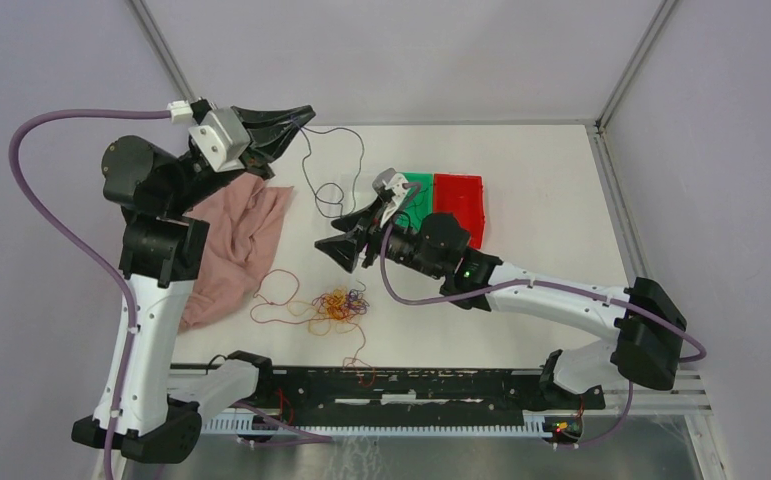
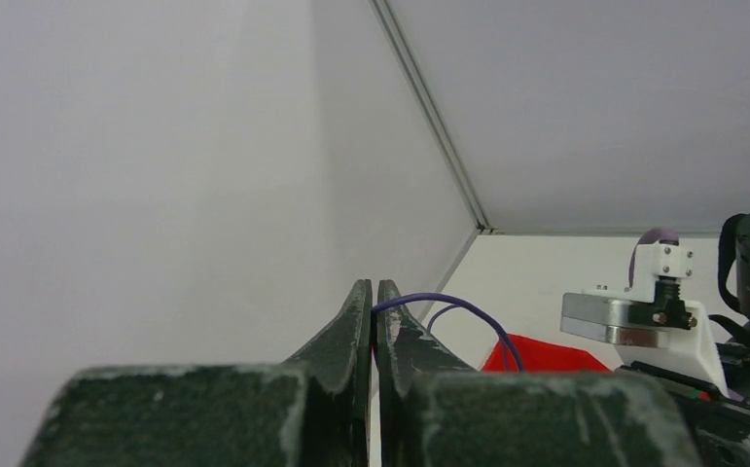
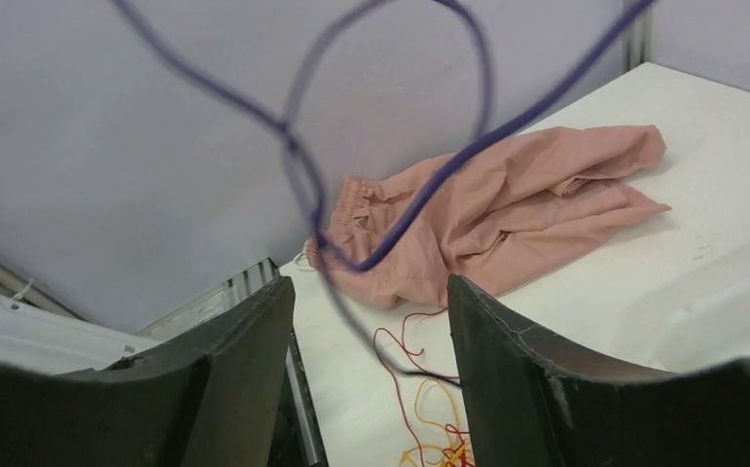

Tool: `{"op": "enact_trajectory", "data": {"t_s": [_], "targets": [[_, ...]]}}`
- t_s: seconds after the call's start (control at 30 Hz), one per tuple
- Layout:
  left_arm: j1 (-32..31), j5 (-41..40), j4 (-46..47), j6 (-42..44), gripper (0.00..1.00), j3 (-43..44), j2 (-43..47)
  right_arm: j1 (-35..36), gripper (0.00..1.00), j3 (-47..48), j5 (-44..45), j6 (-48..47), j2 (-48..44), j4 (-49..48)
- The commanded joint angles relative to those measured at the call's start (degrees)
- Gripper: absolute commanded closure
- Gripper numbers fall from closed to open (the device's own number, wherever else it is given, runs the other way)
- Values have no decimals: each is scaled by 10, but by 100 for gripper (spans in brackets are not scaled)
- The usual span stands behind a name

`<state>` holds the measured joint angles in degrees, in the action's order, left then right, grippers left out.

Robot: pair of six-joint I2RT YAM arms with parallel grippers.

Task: Untangle the cables
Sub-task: Untie the cable, then place the cable in the bin.

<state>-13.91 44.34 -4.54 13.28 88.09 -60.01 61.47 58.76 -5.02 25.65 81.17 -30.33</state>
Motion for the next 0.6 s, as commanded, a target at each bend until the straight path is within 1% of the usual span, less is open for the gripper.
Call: {"op": "enact_trajectory", "data": {"t_s": [0.0, 0.1, 0.27, 0.4, 0.57], "targets": [[-2, 17, 10, -37, 97, 0, 14, 3, 38, 33, 70, -60, -11, 22], [-2, 20, 10, -46, 97, -3, 16, 1, 41, 25, 107, -86, -22, 38], [-2, 25, 11, -62, 97, -20, 24, -2, 49, 24, 128, -86, -31, 45], [-2, 27, 11, -66, 97, -35, 31, -5, 48, 19, 144, -79, -47, 55], [-5, 27, 16, -79, 97, -44, 31, -9, 45, 21, 134, -67, -50, 63]]}}
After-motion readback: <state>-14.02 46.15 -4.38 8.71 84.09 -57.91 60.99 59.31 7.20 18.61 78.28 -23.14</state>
